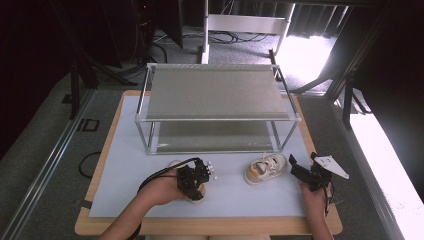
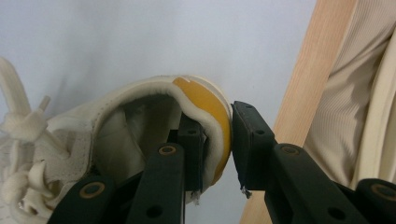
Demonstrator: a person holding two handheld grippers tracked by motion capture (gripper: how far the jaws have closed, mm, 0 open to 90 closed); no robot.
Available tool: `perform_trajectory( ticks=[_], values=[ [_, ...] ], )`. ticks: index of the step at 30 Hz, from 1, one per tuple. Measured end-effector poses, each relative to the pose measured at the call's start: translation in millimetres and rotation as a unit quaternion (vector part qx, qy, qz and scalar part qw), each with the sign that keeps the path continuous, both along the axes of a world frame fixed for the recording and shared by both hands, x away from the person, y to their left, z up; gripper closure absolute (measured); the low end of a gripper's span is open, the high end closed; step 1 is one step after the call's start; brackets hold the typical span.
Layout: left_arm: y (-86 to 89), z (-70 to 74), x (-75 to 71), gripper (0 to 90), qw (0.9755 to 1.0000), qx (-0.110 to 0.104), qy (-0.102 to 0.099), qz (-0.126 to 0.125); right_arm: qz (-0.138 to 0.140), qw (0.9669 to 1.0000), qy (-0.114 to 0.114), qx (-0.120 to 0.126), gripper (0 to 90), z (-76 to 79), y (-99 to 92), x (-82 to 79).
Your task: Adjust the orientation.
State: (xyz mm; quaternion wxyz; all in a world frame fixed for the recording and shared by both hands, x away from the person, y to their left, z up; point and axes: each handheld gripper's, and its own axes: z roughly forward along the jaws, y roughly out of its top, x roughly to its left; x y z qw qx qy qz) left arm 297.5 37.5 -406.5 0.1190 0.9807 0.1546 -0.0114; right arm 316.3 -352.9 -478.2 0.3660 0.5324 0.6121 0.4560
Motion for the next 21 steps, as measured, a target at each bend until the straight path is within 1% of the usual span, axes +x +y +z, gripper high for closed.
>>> perform_trajectory(
  ticks=[2, 3, 5, 6, 7, 8, 9, 11, 12, 13, 14, 15, 16, 17, 18, 19, 20, 21],
  values=[
    [-0.1, 2.6, 0.5, 74.2, 0.9999, -0.002, 0.004, -0.014, 0.000, 1.0000, 0.000, -0.001, 14.1, 0.0, 0.1, 0.0],
    [-0.3, 4.0, 1.9, 74.5, 0.9998, -0.006, 0.014, -0.014, 0.000, 1.0000, 0.000, -0.001, 14.1, 0.0, 0.1, 0.0],
    [-4.0, 8.4, 4.3, 74.4, 0.9996, -0.007, 0.018, -0.023, 0.000, 1.0000, 0.001, -0.001, 14.1, 0.0, 0.2, 0.0],
    [-6.3, 9.6, 4.6, 74.5, 0.9994, -0.002, 0.016, -0.032, 0.000, 1.0000, 0.000, -0.001, 14.1, 0.0, 0.2, 0.0],
    [-6.3, 9.6, 4.6, 74.6, 0.9994, -0.002, 0.016, -0.032, 0.000, 1.0000, 0.000, -0.001, 14.1, 0.0, 0.2, 0.0],
    [-13.0, 13.1, 5.5, 74.6, 0.9990, 0.007, 0.007, -0.044, 0.000, 1.0000, 0.000, -0.001, 14.1, 0.0, 0.2, -0.1],
    [-16.3, 14.5, 5.7, 74.8, 0.9984, 0.010, 0.003, -0.056, -0.001, 1.0000, 0.000, 0.000, 14.1, 0.0, 0.0, -0.1],
    [-21.7, 16.9, 5.1, 74.8, 0.9968, 0.010, -0.003, -0.079, -0.001, 1.0000, -0.001, 0.001, 14.1, 0.0, -0.1, -0.2],
    [-23.3, 18.1, 5.3, 74.8, 0.9944, 0.007, -0.007, -0.105, -0.001, 1.0000, -0.001, 0.001, 14.1, 0.0, -0.2, -0.2],
    [-24.6, 18.9, 5.1, 74.7, 0.9922, 0.001, -0.007, -0.124, -0.001, 1.0000, -0.001, 0.002, 14.1, 0.0, -0.2, -0.3],
    [-25.6, 19.2, 4.1, 74.7, 0.9893, -0.004, -0.009, -0.145, -0.001, 1.0000, -0.001, 0.002, 14.1, 0.0, -0.2, -0.4],
    [-26.6, 19.5, 3.8, 74.6, 0.9862, -0.008, -0.010, -0.165, -0.002, 1.0000, -0.002, 0.003, 14.1, 0.0, -0.2, -0.5],
    [-27.5, 19.5, 3.3, 74.6, 0.9839, -0.008, -0.011, -0.178, -0.002, 1.0000, -0.002, 0.003, 14.1, 0.0, -0.3, -0.5],
    [-28.5, 19.5, 3.1, 74.5, 0.9822, -0.006, -0.014, -0.187, -0.002, 1.0000, -0.002, 0.004, 14.1, 0.0, -0.4, -0.7],
    [-29.9, 18.8, 2.6, 74.4, 0.9812, -0.005, -0.019, -0.192, -0.003, 1.0000, -0.002, 0.004, 14.1, 0.0, -0.5, -0.7],
    [-30.7, 18.2, 2.0, 74.6, 0.9790, -0.001, -0.021, -0.203, -0.003, 1.0000, -0.003, 0.005, 14.1, 0.0, -0.7, -0.8],
    [-31.1, 17.3, 1.7, 74.6, 0.9781, -0.001, -0.023, -0.207, -0.003, 1.0000, -0.003, 0.005, 14.1, 0.0, -0.7, -0.9],
    [-31.1, 16.5, 2.9, 74.5, 0.9778, 0.001, -0.019, -0.209, -0.003, 1.0000, -0.003, 0.005, 14.1, 0.0, -0.8, -1.0]
  ],
)
